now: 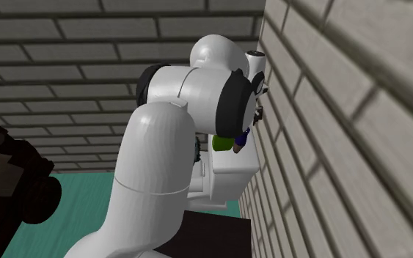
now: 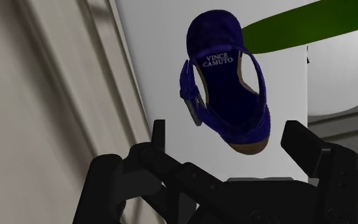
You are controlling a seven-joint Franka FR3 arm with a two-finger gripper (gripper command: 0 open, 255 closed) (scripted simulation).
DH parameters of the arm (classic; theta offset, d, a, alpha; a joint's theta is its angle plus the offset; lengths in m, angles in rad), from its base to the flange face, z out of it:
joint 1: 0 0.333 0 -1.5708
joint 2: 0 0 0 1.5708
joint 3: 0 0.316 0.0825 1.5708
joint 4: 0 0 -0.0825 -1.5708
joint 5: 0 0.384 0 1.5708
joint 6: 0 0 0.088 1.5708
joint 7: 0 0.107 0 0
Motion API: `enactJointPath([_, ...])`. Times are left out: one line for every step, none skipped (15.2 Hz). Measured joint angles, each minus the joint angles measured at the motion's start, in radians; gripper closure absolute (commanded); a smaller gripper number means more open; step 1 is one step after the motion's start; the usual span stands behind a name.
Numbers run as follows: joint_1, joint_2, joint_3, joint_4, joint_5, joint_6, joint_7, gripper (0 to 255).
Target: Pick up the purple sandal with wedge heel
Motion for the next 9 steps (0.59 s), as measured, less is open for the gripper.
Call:
enactJointPath([0.000, 0.008, 0.000, 0.004, 0.001, 0.004, 0.000, 0])
enactJointPath([0.000, 0.011, 0.001, 0.004, 0.001, 0.007, 0.001, 255])
enactJointPath([0.000, 0.012, 0.001, 0.003, 0.001, 0.009, 0.001, 255])
enactJointPath([0.001, 0.012, 0.001, 0.004, 0.001, 0.010, 0.002, 255])
enactJointPath([0.001, 0.013, 0.001, 0.005, 0.001, 0.010, 0.002, 255])
enactJointPath([0.001, 0.013, 0.001, 0.005, 0.001, 0.011, 0.002, 255])
enactJointPath([0.001, 0.013, 0.002, 0.005, 0.001, 0.011, 0.002, 255])
enactJointPath([0.001, 0.014, 0.002, 0.005, 0.001, 0.012, 0.002, 255])
enactJointPath([0.001, 0.014, 0.002, 0.005, 0.001, 0.012, 0.002, 255])
